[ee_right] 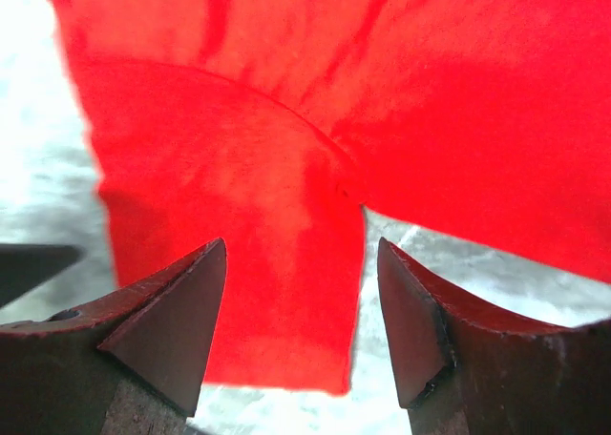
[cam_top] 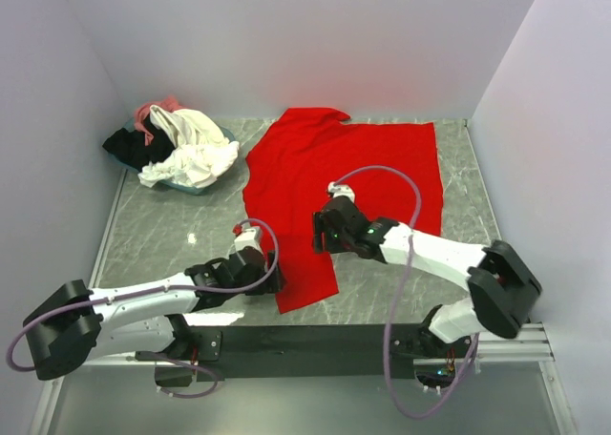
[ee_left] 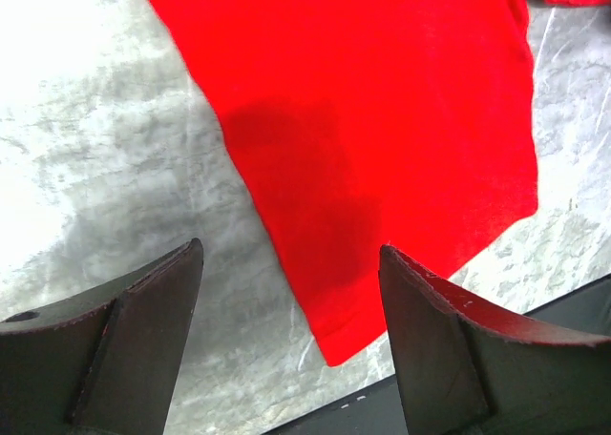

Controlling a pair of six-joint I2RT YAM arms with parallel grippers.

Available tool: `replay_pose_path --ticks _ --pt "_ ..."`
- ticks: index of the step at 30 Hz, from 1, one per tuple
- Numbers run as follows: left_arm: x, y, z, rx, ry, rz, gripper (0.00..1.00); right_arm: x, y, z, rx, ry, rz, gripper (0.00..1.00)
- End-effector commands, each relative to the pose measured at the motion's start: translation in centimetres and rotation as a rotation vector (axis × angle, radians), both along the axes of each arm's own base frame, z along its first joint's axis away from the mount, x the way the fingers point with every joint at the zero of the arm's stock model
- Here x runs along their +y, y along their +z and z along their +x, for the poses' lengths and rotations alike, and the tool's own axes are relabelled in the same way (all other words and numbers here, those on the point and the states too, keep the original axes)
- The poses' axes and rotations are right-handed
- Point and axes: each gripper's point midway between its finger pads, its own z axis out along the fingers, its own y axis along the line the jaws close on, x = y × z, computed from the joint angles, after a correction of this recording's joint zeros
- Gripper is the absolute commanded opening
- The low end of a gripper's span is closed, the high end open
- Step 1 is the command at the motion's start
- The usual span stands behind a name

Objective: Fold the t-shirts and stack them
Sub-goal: Flatten the tshirt out

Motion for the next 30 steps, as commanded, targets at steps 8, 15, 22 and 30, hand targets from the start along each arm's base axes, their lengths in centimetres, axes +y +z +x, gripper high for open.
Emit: replay_pose_path --ticks 8,15,22,30 --pt "-2.0 0.3 0.0 -0.005 0.020 0.015 0.79 -3.2 5.9 -1.1 -0.138 -0.084 0.080 0.73" --pt "-2.6 -0.8 -0.8 0.012 0.011 0.075 0.72 -5.4 8.3 -1.6 -0.215 -0.136 0.117 0.75" --pt "-1.7 -2.4 -0.6 0.025 0.038 0.204 0.39 -6.1 9.4 -2.2 -0.246 -0.146 0.158 0.76" --pt "-1.3 -2.3 0.0 0.001 0.038 0.266 0.01 -6.4 8.4 -2.1 -0.246 -0.153 0.140 0.78"
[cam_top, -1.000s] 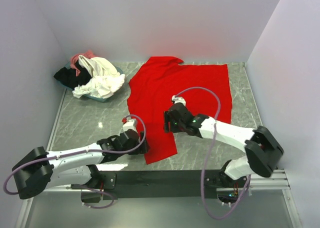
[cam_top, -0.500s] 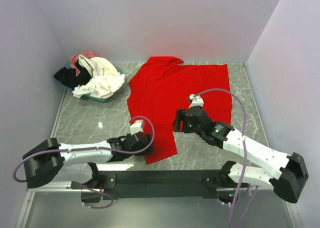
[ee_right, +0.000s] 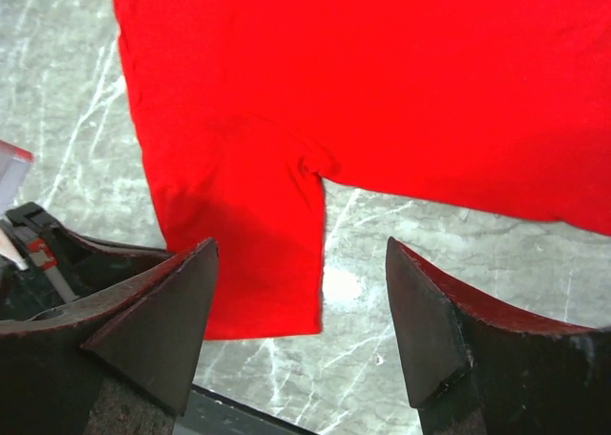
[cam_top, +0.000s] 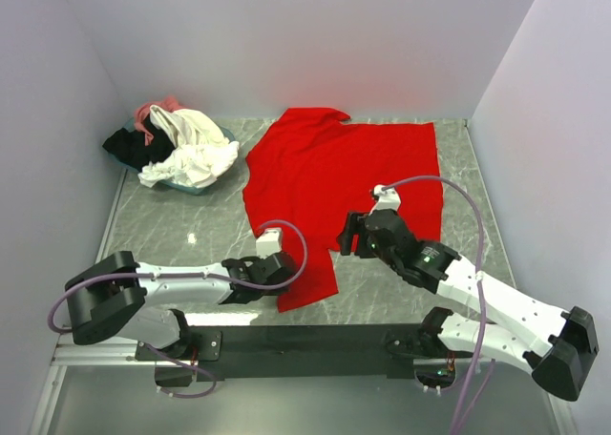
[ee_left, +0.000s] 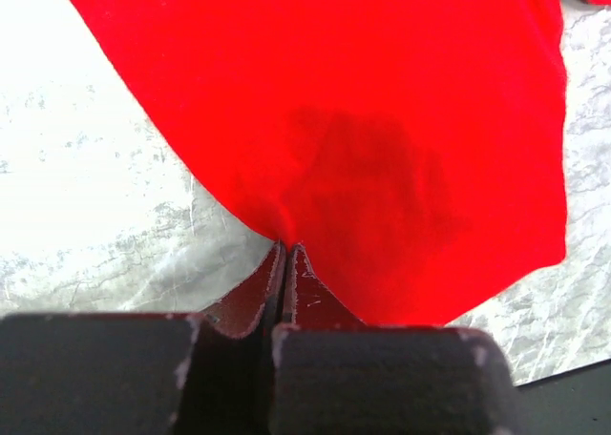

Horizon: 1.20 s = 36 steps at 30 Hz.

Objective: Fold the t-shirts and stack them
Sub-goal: Flatten the tshirt out

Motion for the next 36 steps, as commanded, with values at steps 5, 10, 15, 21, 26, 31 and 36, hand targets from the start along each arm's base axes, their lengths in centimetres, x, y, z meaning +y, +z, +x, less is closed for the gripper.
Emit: replay_pose_path --ticks 5,10,15,21,26,31,36 --pt "1.9 1.5 0.3 -0.040 0.009 0.078 0.01 -1.1 -1.3 0.6 -0.004 -0.048 -0.035 0.79" --pt "2.7 4.8 0.6 -0.104 0.034 -0.001 0.01 -0.8 -2.9 0.5 0.035 -0.033 -0.050 0.79" --pt "3.7 6.2 0.1 -0.116 0.035 -0.042 0.01 -1.2 -5.2 0.8 0.072 -0.058 -0.093 0.80" --pt "3.6 9.2 -0.3 -0.157 0.020 -0.186 0.01 -3.1 -7.3 2.5 0.118 -0.165 -0.049 0.80" --pt "3.4 10.5 -0.9 -0.161 -0.010 -0.257 0.01 -4.6 -7.6 4.2 0.120 -0.236 -0.006 0.81" --pt "2.7 11.2 -2.8 -0.117 -0.093 -0.346 0.01 -4.9 -6.8 6.4 0.110 -0.258 -0.045 0.81" --pt "2.1 12.3 -4.8 -0.085 -0.169 -0.466 0.01 -4.4 -8.3 8.2 0.154 -0.264 -0.095 0.81"
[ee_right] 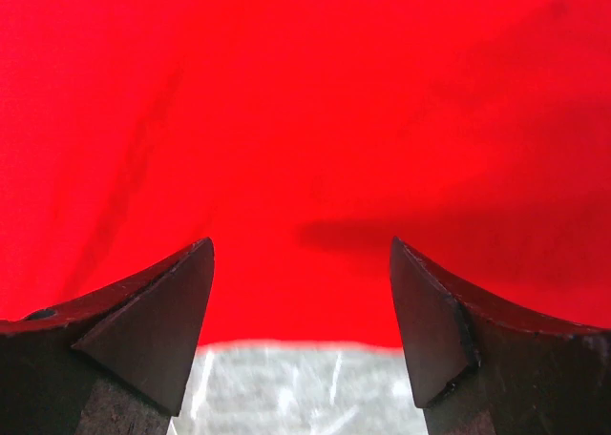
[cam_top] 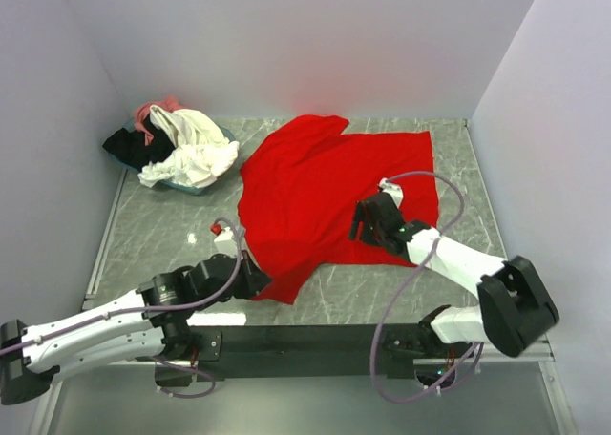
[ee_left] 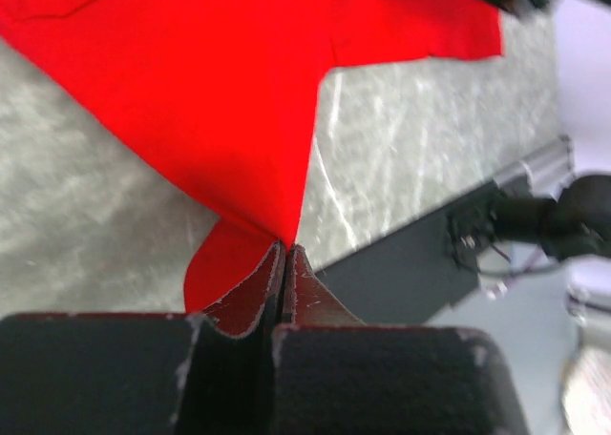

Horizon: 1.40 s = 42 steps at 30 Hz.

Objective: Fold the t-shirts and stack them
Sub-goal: Flatten the tshirt out, then fold the tshirt

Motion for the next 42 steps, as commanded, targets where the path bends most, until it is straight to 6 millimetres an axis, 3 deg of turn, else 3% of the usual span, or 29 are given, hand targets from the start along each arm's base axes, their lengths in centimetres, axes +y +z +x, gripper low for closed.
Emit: replay_pose_path --ticks 1,9,18,26,29,30,33,39,42 --pt "-0.7 0.9 -1.9 0.022 -0.093 -0.088 0.01 0.9 0.8 2.8 -0.036 -0.008 -0.004 0.81" --pt "1.0 1.5 -2.3 0.018 -0.051 -0.140 0.01 1.3 -2.5 1.6 0.062 0.010 -0.014 0.78" --pt "-0.4 0.0 -1.0 0.002 -0.059 -0.050 0.01 0.6 -5.2 -3.1 0.178 0.001 -0.002 0.77" --pt "-1.8 1.2 0.6 -0.066 -0.064 -0.040 0.00 1.2 -4.8 -5.6 0.204 0.020 0.097 0.76" --pt "-2.2 1.7 1.3 -0.091 -0.066 -0.049 0.00 0.6 -4.0 -6.0 0.184 0.003 0.090 0.76" --pt "-2.2 1.7 1.6 -0.099 -0.071 -0.047 0.00 0.6 -2.9 -5.7 0.152 -0.007 0.097 0.77" --pt "-2.6 1.9 2.6 -0.110 -0.088 -0.076 0.01 -0.7 -0.9 -5.7 0.097 -0.062 0.077 0.77" --pt "-2.4 2.4 4.9 -0.132 -0.083 -0.113 0.01 -4.2 1.0 -6.4 0.029 -0.210 0.030 0.83" --pt "-2.1 2.5 6.1 -0.152 -0.074 -0.111 0.01 -5.9 1.4 -7.3 0.030 -0.296 0.020 0.93"
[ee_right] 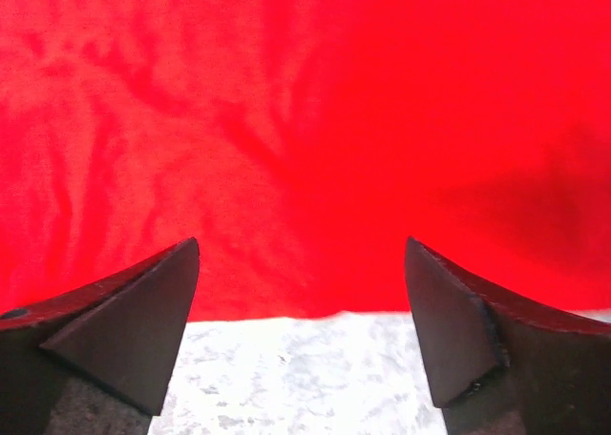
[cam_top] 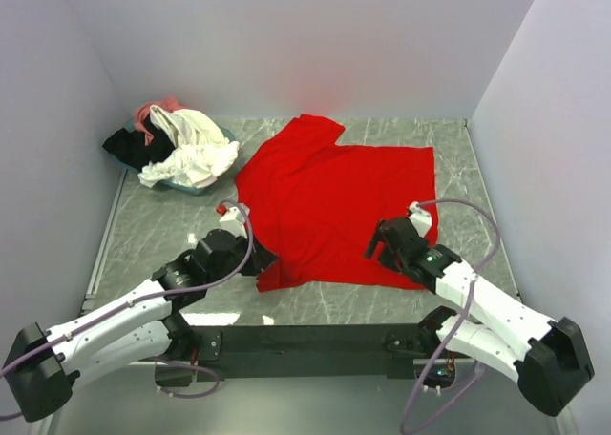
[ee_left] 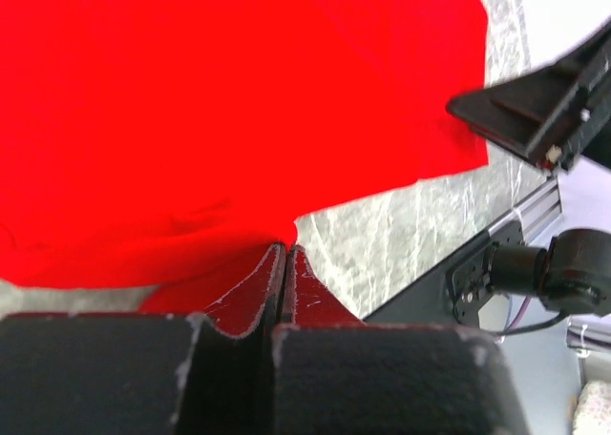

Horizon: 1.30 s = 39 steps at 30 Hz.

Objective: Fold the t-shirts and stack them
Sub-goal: Fold the tshirt

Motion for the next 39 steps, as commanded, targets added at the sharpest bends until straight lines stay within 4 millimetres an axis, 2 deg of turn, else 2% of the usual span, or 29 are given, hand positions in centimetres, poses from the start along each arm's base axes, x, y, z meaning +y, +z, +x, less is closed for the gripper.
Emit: replay_pose_path --ticks 1,5,6,7,9,15,22,32,39 --pt "-1.0 2.8 1.3 -0.097 -0.054 -0.066 0.01 -3.1 0.6 -1.0 0.003 -0.155 -0.049 0.95" --pt "-0.8 2.4 2.0 -0.087 -0.066 -0.061 0.00 -5.1 0.8 -2.1 0.030 -0.260 -0.062 0.99" --pt "-1.1 2.9 2.0 -0.101 -0.082 -0.080 0.00 -5.9 1.5 -1.9 0.008 -0.312 -0.072 0.99" --pt "-1.1 2.9 2.1 -0.105 -0.087 -0.081 0.01 -7.1 1.3 -3.2 0.052 -0.342 -0.120 0.99" --pt "-1.0 2.9 2.1 -0.110 -0.094 -0.085 0.00 -8.4 2.0 -4.1 0.068 -0.429 -0.135 1.00" --pt "-0.4 3.2 2.2 -0.137 -0.094 -0.080 0.01 -10.0 2.7 -5.0 0.079 -0.551 -0.106 1.00" --pt "-0.3 3.0 2.1 -0.143 -0.126 -0.079 0.01 -11.3 1.3 -5.8 0.148 -0.647 -0.094 0.99" --pt "-0.3 3.1 2.2 -0.152 -0.135 -0.075 0.01 -11.2 0.1 -4.5 0.201 -0.702 -0.123 0.93" --pt "-0.3 3.1 2.2 -0.155 -0.133 -0.078 0.01 -11.9 -0.2 -3.9 0.182 -0.759 -0.152 0.84"
